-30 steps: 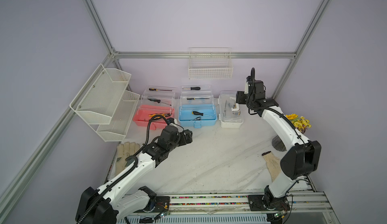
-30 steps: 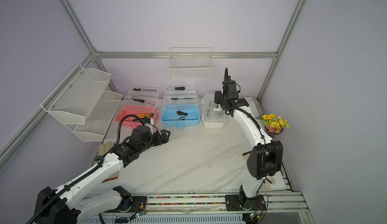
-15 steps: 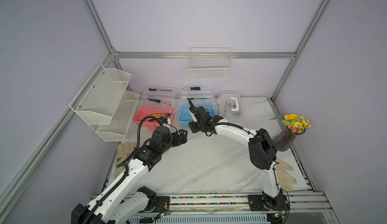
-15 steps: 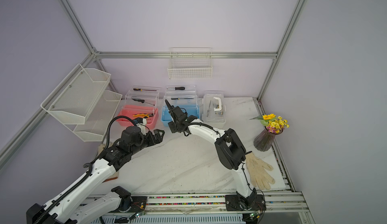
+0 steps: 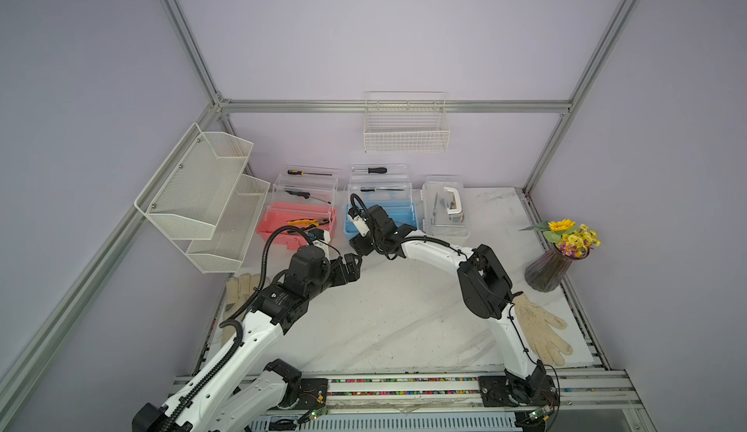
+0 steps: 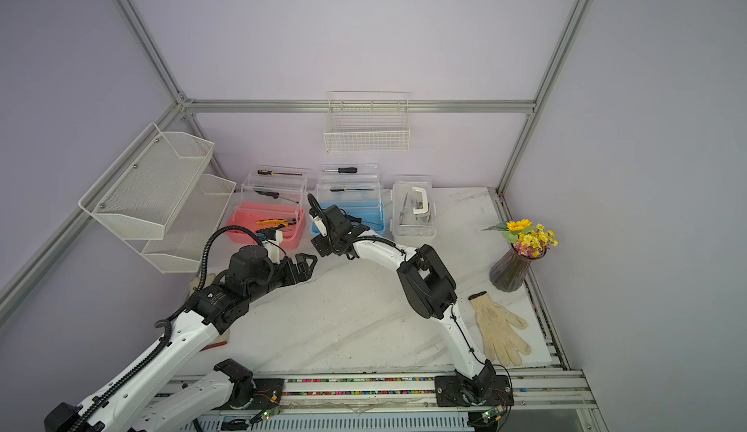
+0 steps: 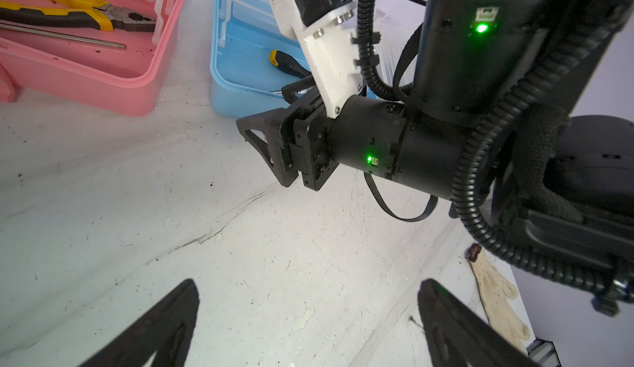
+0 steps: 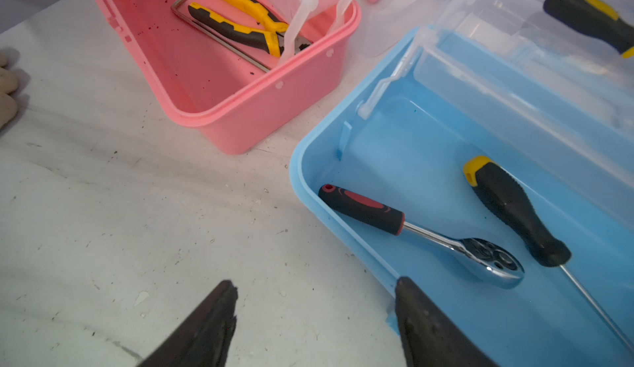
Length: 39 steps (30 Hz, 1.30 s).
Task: Close toolboxes
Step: Move the toolbox to the center of the board.
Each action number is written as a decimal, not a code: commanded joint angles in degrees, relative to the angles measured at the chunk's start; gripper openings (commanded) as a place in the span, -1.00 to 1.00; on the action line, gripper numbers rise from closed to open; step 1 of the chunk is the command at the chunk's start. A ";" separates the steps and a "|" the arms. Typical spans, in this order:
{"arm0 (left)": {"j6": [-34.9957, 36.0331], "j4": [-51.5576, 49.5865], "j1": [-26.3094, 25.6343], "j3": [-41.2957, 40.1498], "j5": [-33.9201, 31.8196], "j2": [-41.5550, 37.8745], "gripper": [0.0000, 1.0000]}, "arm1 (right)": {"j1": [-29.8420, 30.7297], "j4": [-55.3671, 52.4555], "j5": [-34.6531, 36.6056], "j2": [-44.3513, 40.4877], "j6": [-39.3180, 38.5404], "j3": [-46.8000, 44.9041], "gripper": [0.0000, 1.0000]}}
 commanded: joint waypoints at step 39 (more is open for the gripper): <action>-1.20 -0.30 0.82 2.61 -3.26 -0.04 1.00 | 0.04 -18.45 -21.89 -37.13 -10.80 -31.41 0.32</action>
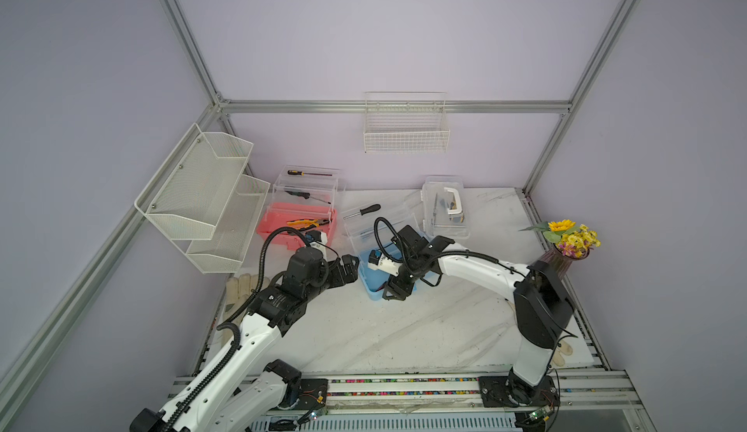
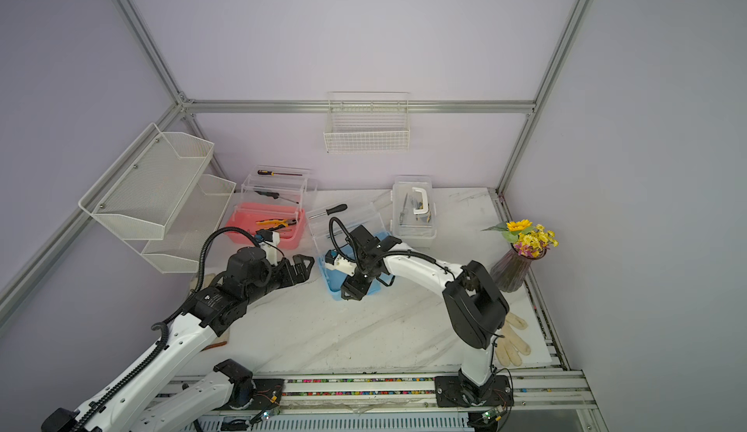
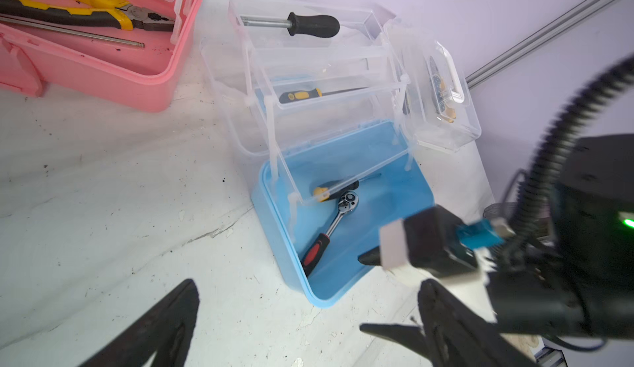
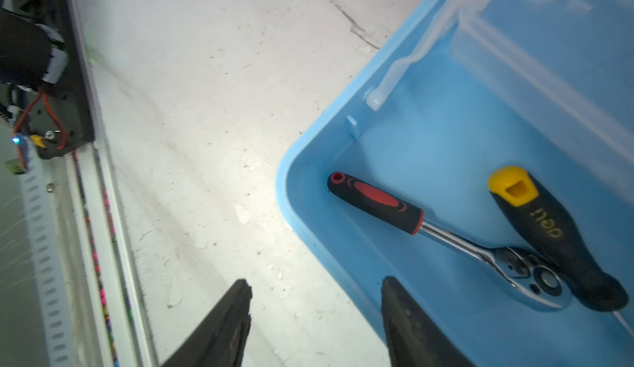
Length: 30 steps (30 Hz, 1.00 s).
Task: Close toolboxes
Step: Move the toolbox to the center of the board.
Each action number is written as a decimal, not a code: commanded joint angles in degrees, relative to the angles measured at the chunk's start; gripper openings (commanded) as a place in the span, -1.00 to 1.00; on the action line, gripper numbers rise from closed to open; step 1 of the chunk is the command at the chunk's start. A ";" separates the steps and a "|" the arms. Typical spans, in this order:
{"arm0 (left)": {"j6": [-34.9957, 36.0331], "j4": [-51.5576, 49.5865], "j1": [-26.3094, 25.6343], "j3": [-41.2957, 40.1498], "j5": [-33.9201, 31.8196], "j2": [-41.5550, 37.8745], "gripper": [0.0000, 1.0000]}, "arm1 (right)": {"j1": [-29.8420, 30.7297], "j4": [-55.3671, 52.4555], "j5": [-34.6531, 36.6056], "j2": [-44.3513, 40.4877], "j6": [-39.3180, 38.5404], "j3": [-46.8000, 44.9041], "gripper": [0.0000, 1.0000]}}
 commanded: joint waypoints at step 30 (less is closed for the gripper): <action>-0.02 4.10 1.35 2.85 -0.92 3.30 1.00 | 0.06 12.32 36.89 -7.79 72.38 -14.58 0.23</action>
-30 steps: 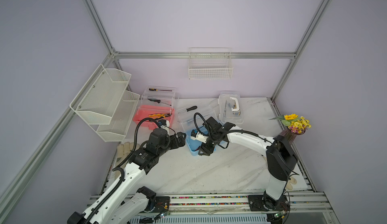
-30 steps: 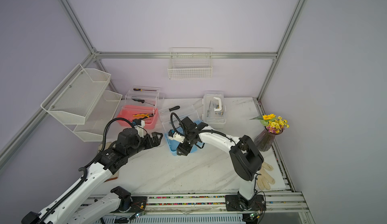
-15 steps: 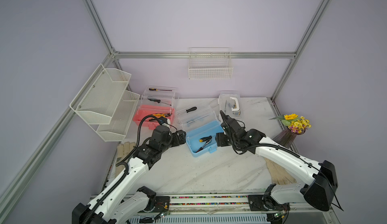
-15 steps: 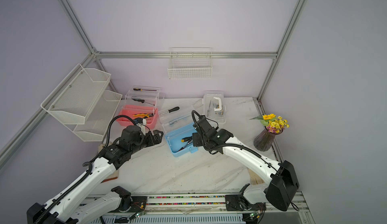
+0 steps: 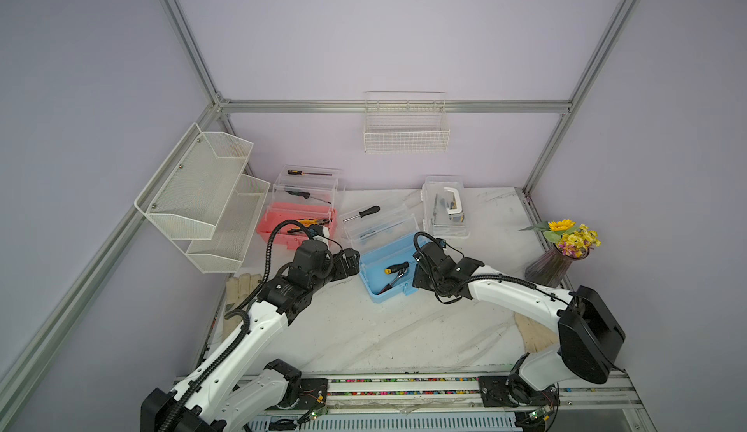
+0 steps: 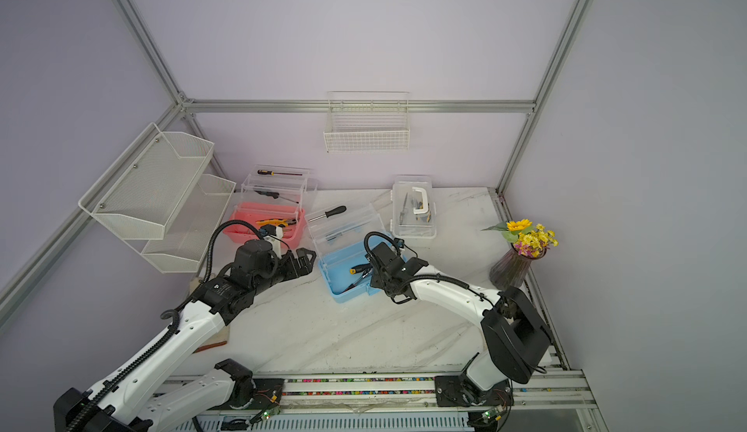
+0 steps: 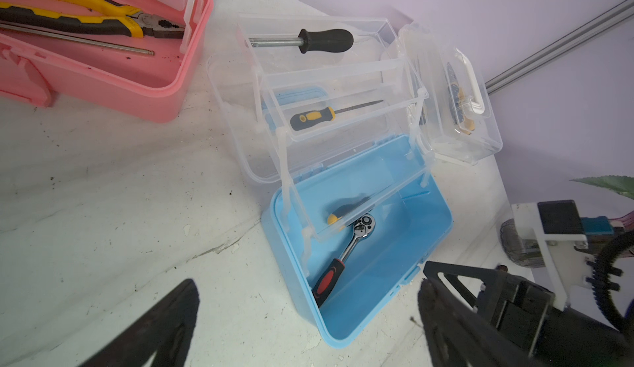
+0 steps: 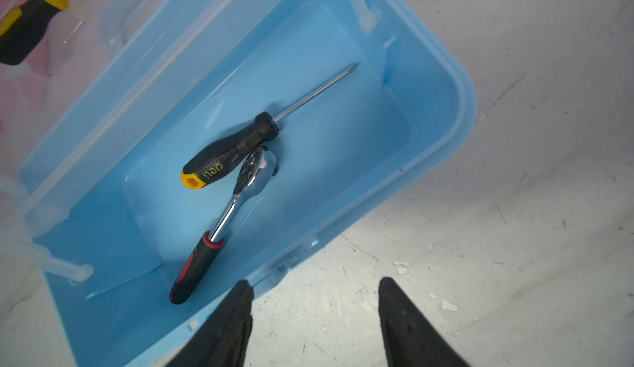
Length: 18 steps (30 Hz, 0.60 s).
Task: Close toolboxes
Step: Move the toolbox to the center of the board.
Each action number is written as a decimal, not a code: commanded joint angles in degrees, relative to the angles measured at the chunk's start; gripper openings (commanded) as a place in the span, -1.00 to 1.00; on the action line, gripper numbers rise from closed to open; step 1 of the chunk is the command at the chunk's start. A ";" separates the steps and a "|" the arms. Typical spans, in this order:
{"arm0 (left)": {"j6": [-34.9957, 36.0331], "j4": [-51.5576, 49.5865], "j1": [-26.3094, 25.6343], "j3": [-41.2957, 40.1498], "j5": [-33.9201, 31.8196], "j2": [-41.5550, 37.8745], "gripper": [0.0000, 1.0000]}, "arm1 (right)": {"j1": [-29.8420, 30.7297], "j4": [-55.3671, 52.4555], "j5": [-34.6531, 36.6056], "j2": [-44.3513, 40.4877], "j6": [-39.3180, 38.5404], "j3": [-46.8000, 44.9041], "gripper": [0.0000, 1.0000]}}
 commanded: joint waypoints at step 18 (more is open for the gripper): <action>-0.64 -0.55 1.09 -0.15 -0.67 -5.19 1.00 | -2.29 0.20 -5.21 5.45 -8.68 -2.79 -0.46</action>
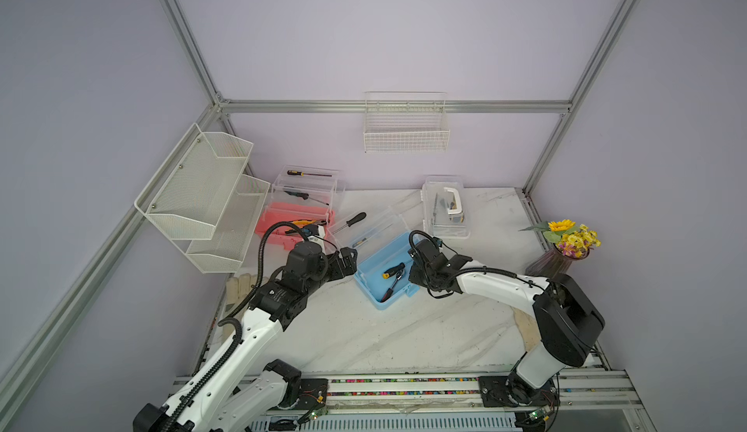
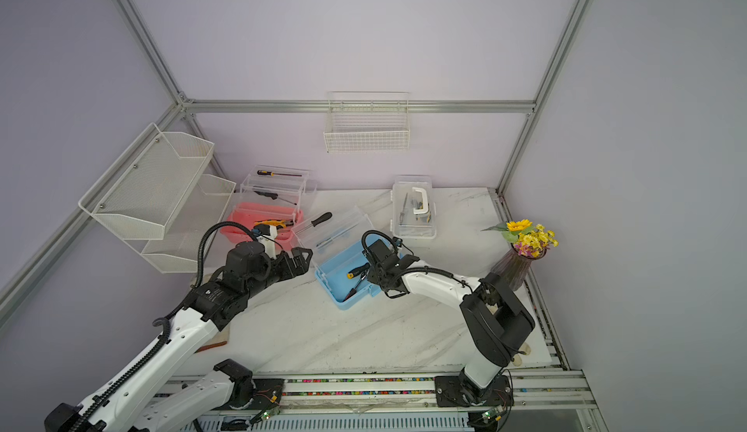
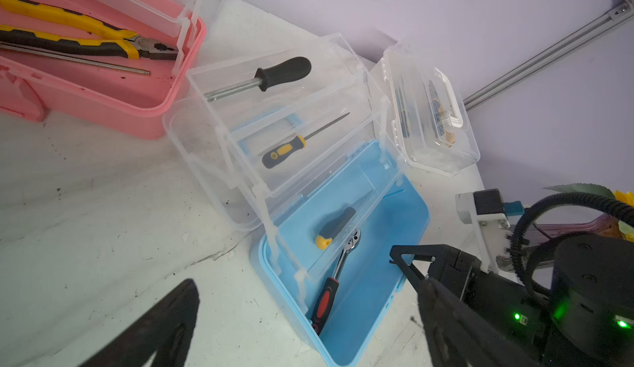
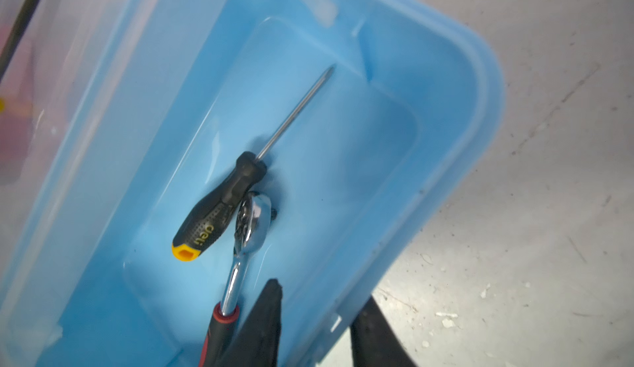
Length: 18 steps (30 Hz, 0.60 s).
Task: Close toolboxes
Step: Move the toolbox to the center of the board.
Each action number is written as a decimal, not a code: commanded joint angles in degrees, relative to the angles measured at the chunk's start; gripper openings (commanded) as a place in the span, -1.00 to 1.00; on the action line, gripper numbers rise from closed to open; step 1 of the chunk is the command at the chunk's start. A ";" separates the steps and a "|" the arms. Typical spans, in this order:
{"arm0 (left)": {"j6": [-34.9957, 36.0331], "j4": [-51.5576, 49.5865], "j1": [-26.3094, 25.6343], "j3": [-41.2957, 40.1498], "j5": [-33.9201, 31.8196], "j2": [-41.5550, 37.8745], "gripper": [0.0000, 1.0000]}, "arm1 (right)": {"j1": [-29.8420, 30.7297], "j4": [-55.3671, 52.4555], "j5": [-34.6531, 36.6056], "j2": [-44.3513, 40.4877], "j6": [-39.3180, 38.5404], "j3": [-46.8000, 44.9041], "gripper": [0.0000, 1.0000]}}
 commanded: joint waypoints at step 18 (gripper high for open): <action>-2.72 -7.45 2.51 -2.74 -3.28 -6.52 1.00 | -15.87 -13.90 -6.44 -6.62 -21.53 4.46 0.24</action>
